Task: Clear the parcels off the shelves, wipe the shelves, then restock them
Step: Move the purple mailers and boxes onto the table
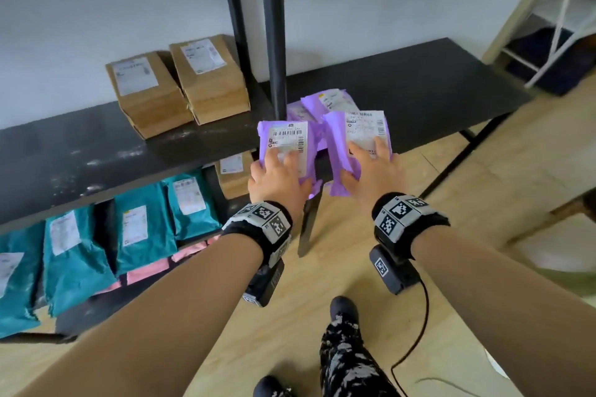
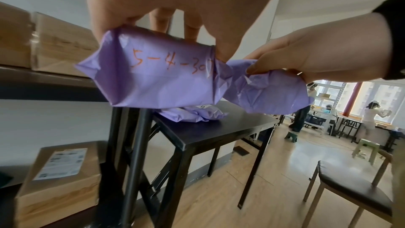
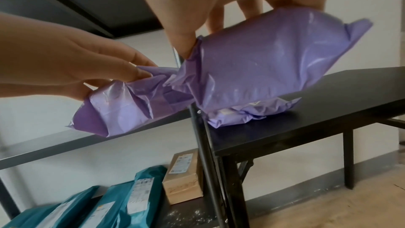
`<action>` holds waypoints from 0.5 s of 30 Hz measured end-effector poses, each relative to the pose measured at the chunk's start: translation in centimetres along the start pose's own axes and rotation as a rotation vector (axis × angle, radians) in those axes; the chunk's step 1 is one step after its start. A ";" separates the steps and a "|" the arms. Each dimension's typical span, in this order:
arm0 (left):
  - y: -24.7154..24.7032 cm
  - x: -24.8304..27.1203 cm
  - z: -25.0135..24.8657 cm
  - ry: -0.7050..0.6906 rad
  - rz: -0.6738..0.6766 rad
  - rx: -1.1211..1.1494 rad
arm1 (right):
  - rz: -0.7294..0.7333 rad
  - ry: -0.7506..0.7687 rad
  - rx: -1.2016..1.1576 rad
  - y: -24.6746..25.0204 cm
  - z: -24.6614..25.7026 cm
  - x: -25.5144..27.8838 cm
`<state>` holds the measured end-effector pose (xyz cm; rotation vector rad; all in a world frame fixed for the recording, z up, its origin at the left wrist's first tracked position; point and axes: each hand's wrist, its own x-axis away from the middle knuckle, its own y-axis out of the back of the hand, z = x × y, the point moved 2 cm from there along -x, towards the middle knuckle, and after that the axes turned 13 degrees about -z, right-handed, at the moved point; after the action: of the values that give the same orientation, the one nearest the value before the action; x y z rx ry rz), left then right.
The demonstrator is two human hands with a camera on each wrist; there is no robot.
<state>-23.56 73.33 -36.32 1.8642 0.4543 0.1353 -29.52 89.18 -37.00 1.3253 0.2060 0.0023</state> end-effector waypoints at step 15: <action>-9.7 -16.1 -10.6 0.377 -0.097 0.057 | 0.032 0.251 -0.032 -4.4 -6.1 -20.7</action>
<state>-44.02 79.34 -39.66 1.8718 0.8140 0.4159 -51.25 91.54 -39.51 1.2945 0.3960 0.1992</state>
